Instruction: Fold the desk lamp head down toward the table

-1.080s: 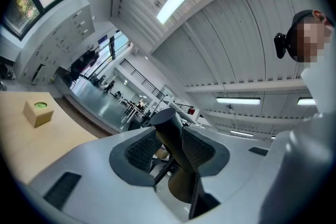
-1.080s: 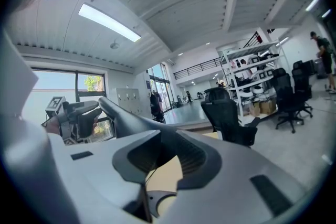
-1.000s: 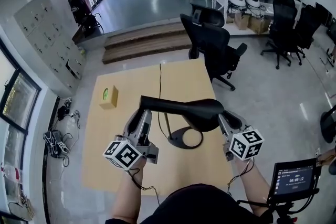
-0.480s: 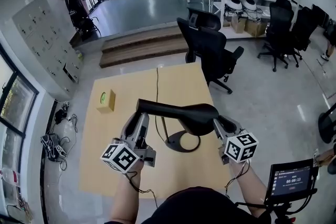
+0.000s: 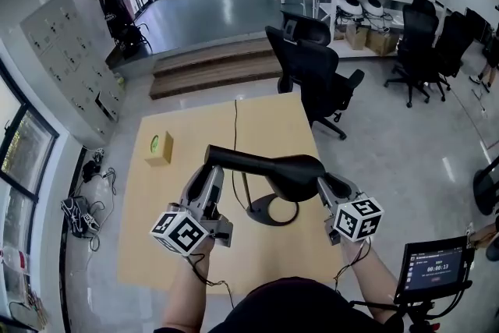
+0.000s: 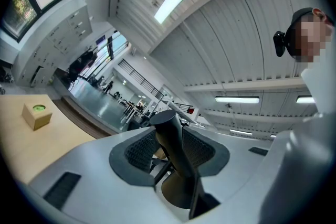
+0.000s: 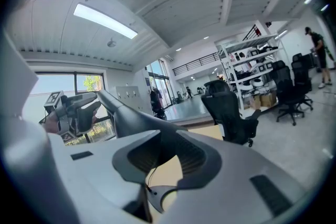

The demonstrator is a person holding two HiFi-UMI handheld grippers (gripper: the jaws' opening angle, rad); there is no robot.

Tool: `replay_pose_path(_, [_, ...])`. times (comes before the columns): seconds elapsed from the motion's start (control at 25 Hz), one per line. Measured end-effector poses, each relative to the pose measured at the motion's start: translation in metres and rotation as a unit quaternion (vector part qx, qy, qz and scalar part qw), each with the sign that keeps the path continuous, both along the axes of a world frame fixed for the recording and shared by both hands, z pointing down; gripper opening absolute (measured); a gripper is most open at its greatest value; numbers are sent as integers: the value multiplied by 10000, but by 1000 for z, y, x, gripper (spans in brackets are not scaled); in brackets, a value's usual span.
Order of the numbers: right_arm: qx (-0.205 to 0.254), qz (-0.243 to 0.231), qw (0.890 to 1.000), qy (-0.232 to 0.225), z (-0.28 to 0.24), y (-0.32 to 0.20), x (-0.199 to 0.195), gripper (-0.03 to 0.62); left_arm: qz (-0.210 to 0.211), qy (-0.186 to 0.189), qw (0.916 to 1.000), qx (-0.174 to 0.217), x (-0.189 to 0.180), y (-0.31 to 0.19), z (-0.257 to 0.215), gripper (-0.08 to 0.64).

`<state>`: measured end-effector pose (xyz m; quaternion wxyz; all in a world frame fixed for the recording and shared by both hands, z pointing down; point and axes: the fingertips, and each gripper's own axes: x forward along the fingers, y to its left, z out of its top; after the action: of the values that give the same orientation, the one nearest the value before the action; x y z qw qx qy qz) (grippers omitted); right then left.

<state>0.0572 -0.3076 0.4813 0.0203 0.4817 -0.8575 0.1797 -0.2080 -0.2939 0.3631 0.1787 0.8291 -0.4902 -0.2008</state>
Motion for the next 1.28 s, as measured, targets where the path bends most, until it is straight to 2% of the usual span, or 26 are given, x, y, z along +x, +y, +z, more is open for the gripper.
replay_pose_path(1.28, [-349,-117,9990,-245,23,8,-17,89,-36,-103,9999,91,3,5,-15,150])
